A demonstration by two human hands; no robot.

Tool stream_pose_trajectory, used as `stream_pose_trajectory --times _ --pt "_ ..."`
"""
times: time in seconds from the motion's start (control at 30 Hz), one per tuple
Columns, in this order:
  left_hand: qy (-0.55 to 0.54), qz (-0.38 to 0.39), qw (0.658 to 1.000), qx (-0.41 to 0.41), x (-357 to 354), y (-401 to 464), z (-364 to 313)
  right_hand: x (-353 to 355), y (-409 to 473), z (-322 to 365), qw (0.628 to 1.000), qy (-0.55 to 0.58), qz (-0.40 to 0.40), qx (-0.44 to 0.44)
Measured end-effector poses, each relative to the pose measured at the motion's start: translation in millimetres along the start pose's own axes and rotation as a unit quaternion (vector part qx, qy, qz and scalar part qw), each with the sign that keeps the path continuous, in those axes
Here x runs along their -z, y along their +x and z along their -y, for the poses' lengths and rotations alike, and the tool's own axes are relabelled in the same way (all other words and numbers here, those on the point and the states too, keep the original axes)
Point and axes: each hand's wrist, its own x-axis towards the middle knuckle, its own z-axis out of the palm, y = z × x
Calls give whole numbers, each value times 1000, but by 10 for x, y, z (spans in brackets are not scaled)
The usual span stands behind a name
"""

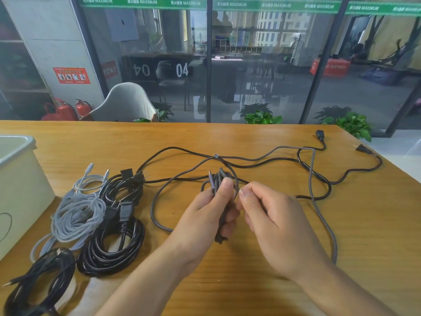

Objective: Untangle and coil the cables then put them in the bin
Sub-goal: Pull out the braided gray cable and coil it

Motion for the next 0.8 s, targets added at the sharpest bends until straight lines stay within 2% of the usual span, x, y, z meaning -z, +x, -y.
stream_pose_trajectory --times 0.27,0.37,0.47,0.57,0.67,0.8 --pt "-19 -43 999 -10 29 3 -8 -120 -66 17 998 12 62 -9" --pt "-41 -89 995 -18 89 19 -32 -155 -103 50 992 33 123 -17" --pt "-130 -101 986 -28 159 59 -75 -247 -153 88 977 47 209 -19" --pt "-231 -58 971 -31 202 64 -107 -324 -166 38 943 110 310 -56" --pt "-274 21 962 -14 197 26 -123 -317 -104 -103 902 164 389 -91" --pt "-276 99 956 -15 248 -17 -182 -143 61 -371 867 119 475 -90"
